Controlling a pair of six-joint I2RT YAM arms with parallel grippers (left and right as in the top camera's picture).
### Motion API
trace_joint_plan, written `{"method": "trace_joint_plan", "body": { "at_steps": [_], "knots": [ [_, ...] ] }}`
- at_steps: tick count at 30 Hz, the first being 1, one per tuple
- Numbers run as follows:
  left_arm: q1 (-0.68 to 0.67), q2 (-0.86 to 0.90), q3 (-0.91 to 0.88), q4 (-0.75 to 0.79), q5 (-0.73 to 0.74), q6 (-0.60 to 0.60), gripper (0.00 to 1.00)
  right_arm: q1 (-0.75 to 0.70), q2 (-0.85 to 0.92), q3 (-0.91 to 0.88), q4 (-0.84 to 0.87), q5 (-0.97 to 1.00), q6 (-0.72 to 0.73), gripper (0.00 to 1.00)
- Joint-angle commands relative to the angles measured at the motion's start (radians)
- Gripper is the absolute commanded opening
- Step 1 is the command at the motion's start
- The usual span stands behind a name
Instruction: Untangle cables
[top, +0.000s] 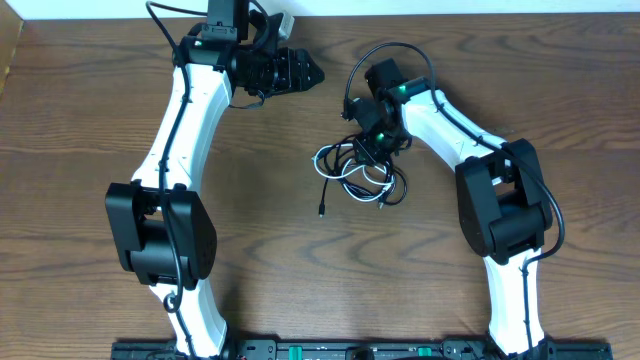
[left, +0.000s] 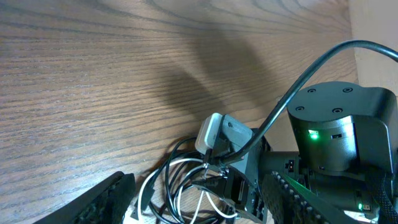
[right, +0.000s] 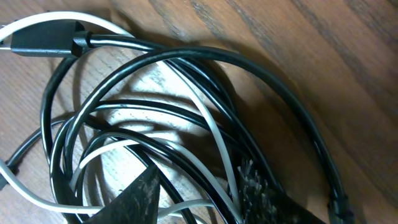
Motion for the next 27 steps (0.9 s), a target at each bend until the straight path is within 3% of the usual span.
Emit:
{"method": "trace_joint_plan", "body": {
  "at_steps": [1, 6, 9, 10, 12, 13, 18, 27],
  "knots": [
    [0.000, -0.007, 0.002, -0.003, -0.010, 0.025, 0.70, 0.018, 0.088, -0.036, -0.024, 0.200, 0.046, 0.41],
    [0.000, -0.007, 0.002, -0.005, -0.019, 0.025, 0.70, 0.066, 0.088, -0.039, -0.052, 0.383, 0.145, 0.38],
    [0.000, -0.007, 0.002, -0.019, -0.039, 0.025, 0.70, 0.081, 0.088, -0.055, -0.040, 0.430, 0.181, 0.31],
    [0.000, -0.007, 0.002, -0.022, -0.039, 0.025, 0.70, 0.082, 0.088, -0.063, -0.033, 0.430, 0.181, 0.25],
    [0.000, -0.007, 0.002, -0.022, -0.039, 0.025, 0.71, 0.082, 0.088, -0.071, -0.031, 0.421, 0.203, 0.01],
    [0.000, -0.007, 0.002, -0.021, -0.039, 0.025, 0.70, 0.080, 0.088, -0.071, -0.032, 0.404, 0.211, 0.01],
    [0.000, -0.007, 0.001, -0.023, -0.039, 0.037, 0.70, 0.053, 0.024, -0.065, -0.037, 0.187, 0.204, 0.01],
    [0.000, -0.007, -0.001, -0.025, -0.026, 0.048, 0.71, -0.152, -0.338, -0.065, -0.091, -0.357, 0.047, 0.01]
  ]
}}
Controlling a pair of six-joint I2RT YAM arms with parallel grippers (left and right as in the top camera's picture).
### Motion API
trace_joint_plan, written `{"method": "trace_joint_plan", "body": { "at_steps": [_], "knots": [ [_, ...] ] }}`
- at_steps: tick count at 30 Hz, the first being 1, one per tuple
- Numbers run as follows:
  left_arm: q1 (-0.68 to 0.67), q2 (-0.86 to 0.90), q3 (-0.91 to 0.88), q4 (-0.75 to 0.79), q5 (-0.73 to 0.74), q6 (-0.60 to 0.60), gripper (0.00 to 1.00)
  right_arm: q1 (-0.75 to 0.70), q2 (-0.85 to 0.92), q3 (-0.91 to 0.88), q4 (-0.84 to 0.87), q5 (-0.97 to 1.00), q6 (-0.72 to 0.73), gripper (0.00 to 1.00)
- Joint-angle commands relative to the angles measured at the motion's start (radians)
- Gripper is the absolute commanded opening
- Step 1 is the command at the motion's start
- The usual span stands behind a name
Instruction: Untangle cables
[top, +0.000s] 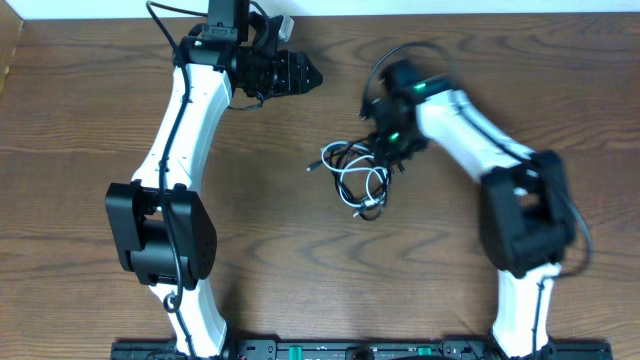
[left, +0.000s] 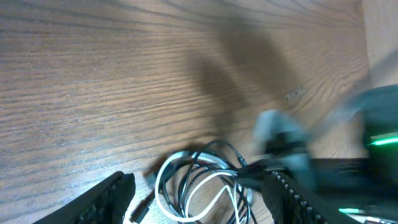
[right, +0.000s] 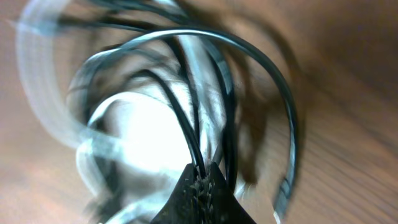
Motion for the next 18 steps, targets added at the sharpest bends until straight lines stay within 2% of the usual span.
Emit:
{"method": "trace_joint_plan", "body": {
  "at_steps": [1, 3, 6, 9, 12, 15, 16, 18],
  "knots": [
    [0.000, -0.007, -0.001, -0.002, 0.003, 0.026, 0.71, -0.097, -0.174, 0.011, -0.013, -0.312, -0.087, 0.01],
    [0.000, -0.007, -0.001, 0.002, 0.047, 0.051, 0.71, -0.143, -0.211, 0.011, -0.024, -0.443, -0.125, 0.01],
    [-0.001, -0.007, -0.001, 0.004, 0.163, 0.127, 0.71, -0.171, -0.223, 0.011, -0.027, -0.524, -0.138, 0.01],
    [-0.011, -0.007, -0.001, 0.002, 0.209, 0.162, 0.77, -0.187, -0.223, 0.011, -0.023, -0.606, -0.159, 0.01],
    [-0.022, -0.007, -0.001, 0.002, 0.209, 0.185, 0.77, -0.182, -0.223, 0.010, -0.005, -0.455, -0.126, 0.01],
    [-0.021, -0.007, -0.001, 0.005, 0.209, 0.185, 0.77, -0.167, -0.203, -0.004, 0.001, -0.214, 0.001, 0.01],
    [-0.020, -0.007, -0.001, 0.006, 0.209, 0.185, 0.77, -0.166, -0.195, -0.010, 0.003, -0.168, 0.038, 0.02],
    [-0.020, -0.007, -0.001, 0.005, 0.209, 0.185, 0.77, -0.167, -0.166, -0.024, 0.025, -0.108, 0.101, 0.13]
  ]
}}
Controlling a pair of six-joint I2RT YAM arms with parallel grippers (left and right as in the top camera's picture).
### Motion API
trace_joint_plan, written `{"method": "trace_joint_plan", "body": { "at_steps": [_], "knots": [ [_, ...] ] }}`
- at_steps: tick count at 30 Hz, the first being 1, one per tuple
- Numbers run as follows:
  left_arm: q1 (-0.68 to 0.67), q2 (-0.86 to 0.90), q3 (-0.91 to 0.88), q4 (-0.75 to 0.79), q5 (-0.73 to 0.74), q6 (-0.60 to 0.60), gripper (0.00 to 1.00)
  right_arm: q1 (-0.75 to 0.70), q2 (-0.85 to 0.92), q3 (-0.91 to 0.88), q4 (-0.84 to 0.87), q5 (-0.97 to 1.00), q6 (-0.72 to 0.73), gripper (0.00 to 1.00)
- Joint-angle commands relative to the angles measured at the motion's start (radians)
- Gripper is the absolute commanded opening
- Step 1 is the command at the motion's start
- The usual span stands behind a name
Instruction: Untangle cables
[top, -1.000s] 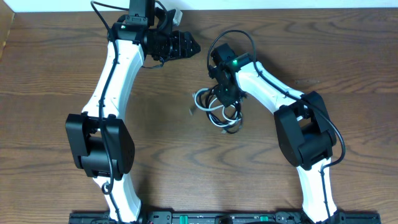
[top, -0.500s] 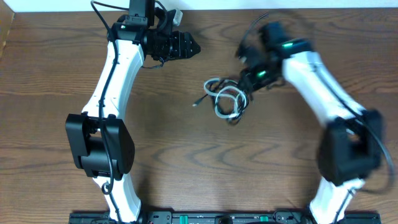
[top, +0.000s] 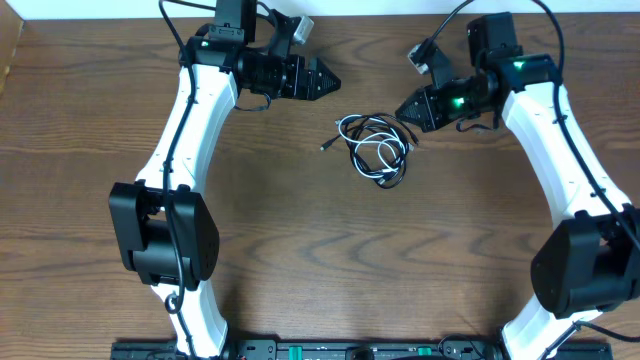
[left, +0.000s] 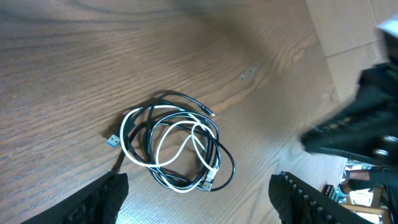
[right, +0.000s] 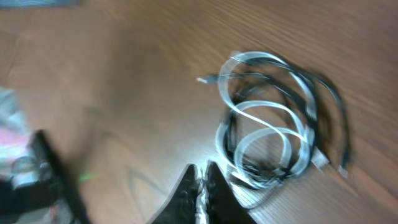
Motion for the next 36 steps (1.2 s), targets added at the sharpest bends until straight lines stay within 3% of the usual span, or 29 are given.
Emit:
{"method": "trace_joint_plan", "body": {
  "at_steps": [1, 4, 9, 15, 20, 27, 32, 36],
  "knots": [
    [0.003, -0.007, -0.001, 0.001, 0.023, 0.027, 0.77, 0.006, 0.069, -0.034, 0.036, 0.178, 0.134, 0.19],
    [0.003, -0.007, -0.001, 0.001, 0.023, 0.027, 0.77, -0.005, 0.131, -0.035, 0.080, 0.177, 0.135, 0.30],
    [0.003, -0.007, -0.001, 0.001, 0.023, 0.027, 0.77, -0.008, 0.281, -0.035, 0.135, 0.056, 0.012, 0.28],
    [0.003, -0.007, -0.001, 0.000, 0.011, 0.027, 0.77, -0.008, 0.375, -0.035, 0.149, 0.024, -0.027, 0.24],
    [0.003, -0.007, -0.001, 0.000, 0.011, 0.027, 0.77, -0.009, 0.378, -0.034, 0.167, 0.008, -0.038, 0.22],
    [0.003, -0.007, -0.001, -0.006, -0.011, 0.027, 0.77, -0.046, 0.341, -0.008, 0.169, -0.087, -0.037, 0.32],
    [0.003, -0.007, -0.001, -0.014, -0.011, 0.027, 0.77, -0.065, 0.292, -0.009, 0.172, 0.097, 0.075, 0.42],
    [0.002, -0.007, -0.001, -0.014, -0.010, 0.027, 0.77, -0.051, 0.312, -0.017, 0.159, 0.111, 0.076, 0.41]
  ]
}}
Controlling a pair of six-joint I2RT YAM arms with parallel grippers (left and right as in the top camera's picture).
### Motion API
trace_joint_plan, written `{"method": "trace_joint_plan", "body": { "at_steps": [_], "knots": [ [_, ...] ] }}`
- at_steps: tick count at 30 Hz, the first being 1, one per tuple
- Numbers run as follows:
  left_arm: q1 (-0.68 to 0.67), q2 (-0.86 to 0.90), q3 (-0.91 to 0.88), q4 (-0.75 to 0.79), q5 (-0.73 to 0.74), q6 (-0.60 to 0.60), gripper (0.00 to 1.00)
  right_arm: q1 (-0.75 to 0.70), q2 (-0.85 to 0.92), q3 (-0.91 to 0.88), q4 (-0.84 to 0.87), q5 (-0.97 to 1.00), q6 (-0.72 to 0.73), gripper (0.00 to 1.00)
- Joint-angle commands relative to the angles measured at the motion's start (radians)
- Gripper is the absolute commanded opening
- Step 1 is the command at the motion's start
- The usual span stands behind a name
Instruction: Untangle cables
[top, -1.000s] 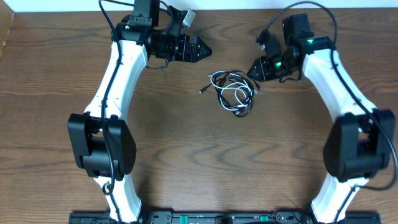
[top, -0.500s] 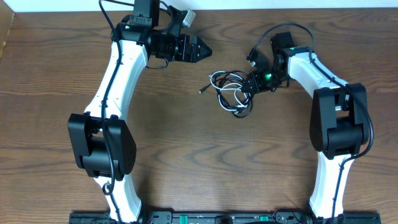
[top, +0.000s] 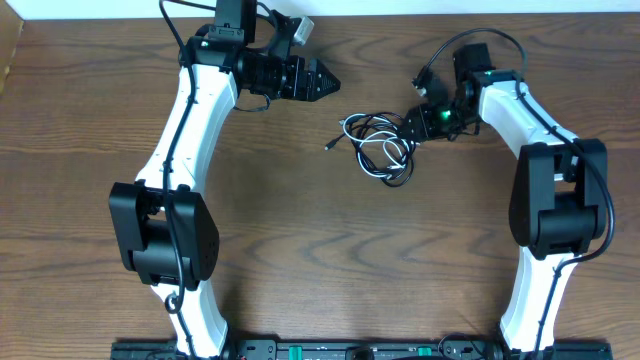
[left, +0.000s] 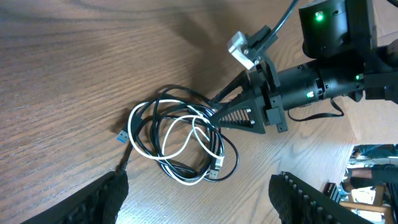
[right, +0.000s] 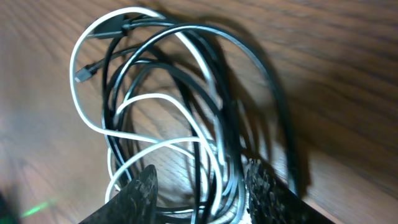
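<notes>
A tangled bundle of black and white cables (top: 377, 148) lies on the wooden table, its plugs loose at the edges. My right gripper (top: 411, 125) is open at the bundle's right edge. In the right wrist view the right gripper (right: 202, 193) straddles several strands of the cables (right: 174, 118). My left gripper (top: 324, 81) hangs open above the table, up and to the left of the bundle, holding nothing. From the left wrist view the cables (left: 177, 140) show whole, with the right gripper's fingers (left: 239, 115) against them and the left gripper (left: 199, 205) well above.
The wooden table (top: 300, 260) runs on all sides of the bundle. A pale wall edge (top: 400, 8) borders the far side. Both white arms reach in from the near edge, left (top: 185, 120) and right (top: 530, 110).
My right gripper was shut and lifted clear, up and to the right of the bundle. Now it is open, low at the bundle's right edge, with strands between its fingers. The left arm barely moved.
At first the bundle lay nearer the table's middle with my right gripper down in it. Then the gripper was shut on strands and the bundle sat farther up and right. Then the gripper was clear of it. Now it is back at the bundle, open.
</notes>
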Motion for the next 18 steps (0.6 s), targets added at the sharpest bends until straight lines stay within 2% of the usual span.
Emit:
{"method": "trace_joint_plan", "body": {
  "at_steps": [1, 8, 10, 14, 18],
  "knots": [
    [0.002, -0.007, -0.001, -0.005, -0.005, 0.013, 0.77, 0.013, -0.006, 0.009, -0.013, 0.052, 0.031, 0.41],
    [0.003, -0.007, -0.001, -0.012, -0.006, 0.013, 0.77, 0.045, -0.005, 0.014, -0.107, 0.058, 0.056, 0.25],
    [0.003, -0.007, -0.001, -0.011, -0.006, 0.013, 0.77, 0.044, -0.046, 0.014, -0.143, 0.066, 0.058, 0.26],
    [0.003, -0.007, -0.001, -0.012, -0.006, 0.021, 0.77, 0.042, -0.134, 0.014, -0.221, 0.174, 0.187, 0.30],
    [0.003, -0.007, -0.001, -0.013, -0.006, 0.021, 0.77, 0.054, -0.136, 0.011, -0.253, 0.203, 0.276, 0.35]
  ]
}}
